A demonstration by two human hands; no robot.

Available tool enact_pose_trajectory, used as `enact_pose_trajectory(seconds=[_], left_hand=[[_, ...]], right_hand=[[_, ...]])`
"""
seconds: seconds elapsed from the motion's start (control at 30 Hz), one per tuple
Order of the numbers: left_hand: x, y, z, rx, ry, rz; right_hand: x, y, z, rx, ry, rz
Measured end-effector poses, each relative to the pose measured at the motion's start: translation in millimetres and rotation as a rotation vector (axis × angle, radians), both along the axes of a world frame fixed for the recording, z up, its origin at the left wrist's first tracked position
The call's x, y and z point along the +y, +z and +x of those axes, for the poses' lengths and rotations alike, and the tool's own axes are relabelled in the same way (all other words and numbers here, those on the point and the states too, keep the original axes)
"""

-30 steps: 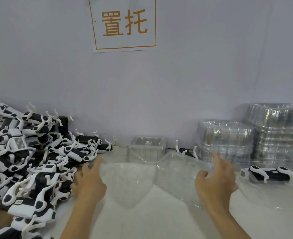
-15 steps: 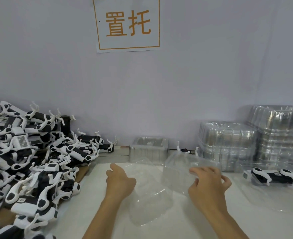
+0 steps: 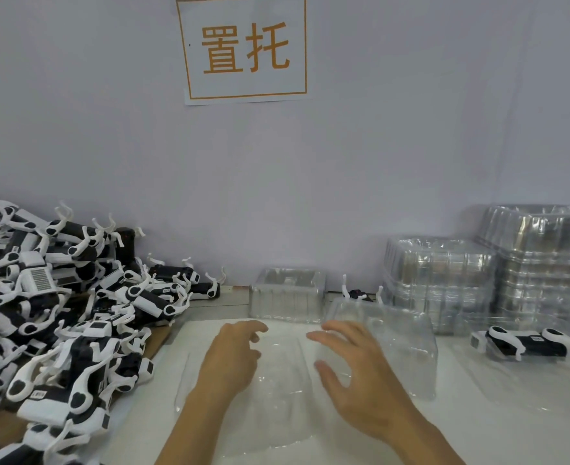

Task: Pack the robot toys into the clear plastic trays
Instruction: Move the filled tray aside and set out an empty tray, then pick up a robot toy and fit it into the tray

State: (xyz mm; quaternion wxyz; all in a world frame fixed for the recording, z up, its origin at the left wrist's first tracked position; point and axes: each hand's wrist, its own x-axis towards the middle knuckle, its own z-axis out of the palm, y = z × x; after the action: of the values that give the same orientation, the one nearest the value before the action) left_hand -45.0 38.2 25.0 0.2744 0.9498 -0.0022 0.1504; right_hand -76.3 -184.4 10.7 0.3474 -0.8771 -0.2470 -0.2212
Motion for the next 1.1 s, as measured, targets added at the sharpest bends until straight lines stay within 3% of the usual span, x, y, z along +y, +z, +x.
enact_pose_trajectory(seconds=[0.2, 0.27, 0.33, 0.43, 0.5, 0.6, 0.8, 0.9, 0.97, 1.1], left_hand=[[-5, 9, 0, -0.168, -0.120, -0.171], [-1, 18, -4, -0.268, -0.007, -0.167], [12, 25, -8, -0.303, 0.274, -0.083], [47, 30, -17, 0.019, 0.648, 0.043], [63, 23, -23, 0.269, 0.680, 0.038], [71, 10, -20, 0.354, 0.668, 0.113], [65, 6, -10, 0.233, 0.581, 0.034], [62, 14, -16, 0.111, 0.664, 0.026], [63, 19, -17, -0.054, 0.744, 0.078], [57, 32, -22, -0.397, 0.811, -0.043]], right_hand=[[9, -5, -4, 0.161, 0.101, -0.142], [7, -5, -4, 0.158, 0.075, -0.130], [6, -4, -4, 0.153, 0.028, -0.113], [3, -4, -3, 0.117, -0.037, -0.109], [2, -4, -1, 0.100, -0.051, -0.113], [3, -5, 0, 0.100, -0.039, -0.115], [3, -7, 1, 0.110, -0.009, -0.073], [3, -7, 2, 0.112, -0.004, -0.066], [3, -7, 2, 0.108, -0.003, -0.069], [4, -8, 3, 0.108, -0.008, -0.064]])
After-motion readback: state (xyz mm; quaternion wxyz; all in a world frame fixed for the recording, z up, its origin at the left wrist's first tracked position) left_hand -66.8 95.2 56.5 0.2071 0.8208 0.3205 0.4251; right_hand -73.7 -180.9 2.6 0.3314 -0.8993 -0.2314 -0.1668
